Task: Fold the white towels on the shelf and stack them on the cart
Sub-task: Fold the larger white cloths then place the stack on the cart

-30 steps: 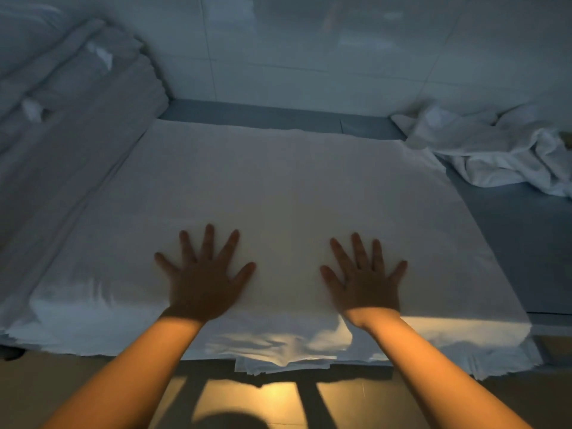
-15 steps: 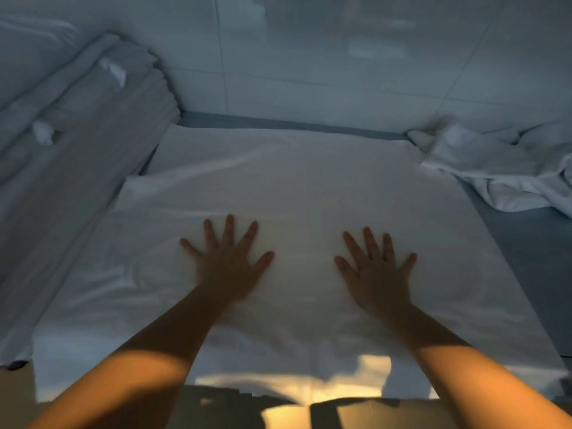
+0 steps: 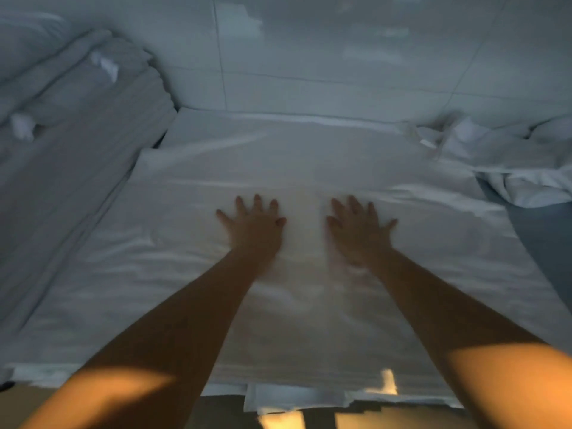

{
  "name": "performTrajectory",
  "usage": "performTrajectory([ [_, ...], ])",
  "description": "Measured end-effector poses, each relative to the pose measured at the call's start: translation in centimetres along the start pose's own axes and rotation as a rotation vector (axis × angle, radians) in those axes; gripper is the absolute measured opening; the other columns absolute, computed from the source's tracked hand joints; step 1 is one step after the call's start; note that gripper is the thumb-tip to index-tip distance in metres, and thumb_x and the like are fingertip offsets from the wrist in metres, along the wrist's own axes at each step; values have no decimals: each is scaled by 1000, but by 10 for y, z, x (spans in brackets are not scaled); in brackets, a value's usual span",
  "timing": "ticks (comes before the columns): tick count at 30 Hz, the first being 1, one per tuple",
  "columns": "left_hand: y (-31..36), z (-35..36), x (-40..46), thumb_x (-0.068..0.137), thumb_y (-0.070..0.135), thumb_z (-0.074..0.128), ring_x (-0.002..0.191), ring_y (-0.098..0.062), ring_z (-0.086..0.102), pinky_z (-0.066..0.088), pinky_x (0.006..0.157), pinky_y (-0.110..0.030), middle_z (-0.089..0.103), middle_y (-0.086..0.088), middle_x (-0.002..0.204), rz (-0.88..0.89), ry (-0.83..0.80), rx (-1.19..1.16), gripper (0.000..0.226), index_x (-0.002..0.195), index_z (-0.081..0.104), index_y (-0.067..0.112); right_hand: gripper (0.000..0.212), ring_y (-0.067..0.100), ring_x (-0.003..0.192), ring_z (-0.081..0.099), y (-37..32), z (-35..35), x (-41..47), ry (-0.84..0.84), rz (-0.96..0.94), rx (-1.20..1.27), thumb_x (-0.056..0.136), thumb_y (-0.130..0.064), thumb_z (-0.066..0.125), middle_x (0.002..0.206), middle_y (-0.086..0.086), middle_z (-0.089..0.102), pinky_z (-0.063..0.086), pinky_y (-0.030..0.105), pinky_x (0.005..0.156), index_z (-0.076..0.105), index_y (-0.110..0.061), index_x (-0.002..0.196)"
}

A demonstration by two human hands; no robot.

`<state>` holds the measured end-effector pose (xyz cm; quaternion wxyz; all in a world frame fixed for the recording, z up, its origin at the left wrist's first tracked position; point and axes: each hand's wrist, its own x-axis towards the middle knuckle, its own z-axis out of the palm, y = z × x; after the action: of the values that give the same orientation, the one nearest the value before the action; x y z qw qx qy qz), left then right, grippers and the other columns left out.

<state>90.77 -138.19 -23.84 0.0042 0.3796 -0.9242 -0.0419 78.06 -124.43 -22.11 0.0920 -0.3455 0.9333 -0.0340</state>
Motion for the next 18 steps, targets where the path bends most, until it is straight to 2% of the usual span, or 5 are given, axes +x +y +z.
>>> performTrajectory([
  [3,20,12,-24,95,54,13,146,-34,-6,-2,103,-73,0,9,161,102,-11,-12,56,149,4,42,50,19,148,0,-41,23,-29,106,-182,-38,100,-48,17,160,-9,1,1,66,110,9,-44,149],
  [5,6,17,-35,86,66,0,147,-29,-6,-3,105,-69,-3,12,160,94,14,21,65,147,-2,46,51,17,148,-2,-34,28,-38,121,-162,-58,98,-54,14,160,-12,0,-3,61,113,7,-46,148],
  [8,-35,16,-48,70,83,-9,147,-27,-5,-4,106,-68,-4,15,159,5,22,33,83,145,-5,50,57,19,148,-3,17,20,-45,101,-38,-115,94,-62,14,160,-11,-3,-1,57,114,2,-47,148],
  [13,-132,5,-77,68,87,-10,146,-33,-3,3,105,-70,-5,12,160,-199,1,101,85,145,-7,50,60,27,147,7,115,3,-89,120,193,-147,95,-59,23,161,-2,5,10,56,114,10,-41,150],
  [18,-187,-6,-101,78,80,1,145,-39,-2,0,110,-65,-2,-1,161,-383,-27,39,81,150,1,42,58,33,146,2,113,-8,-105,-16,409,66,97,-56,23,161,0,2,6,62,112,9,-39,151],
])
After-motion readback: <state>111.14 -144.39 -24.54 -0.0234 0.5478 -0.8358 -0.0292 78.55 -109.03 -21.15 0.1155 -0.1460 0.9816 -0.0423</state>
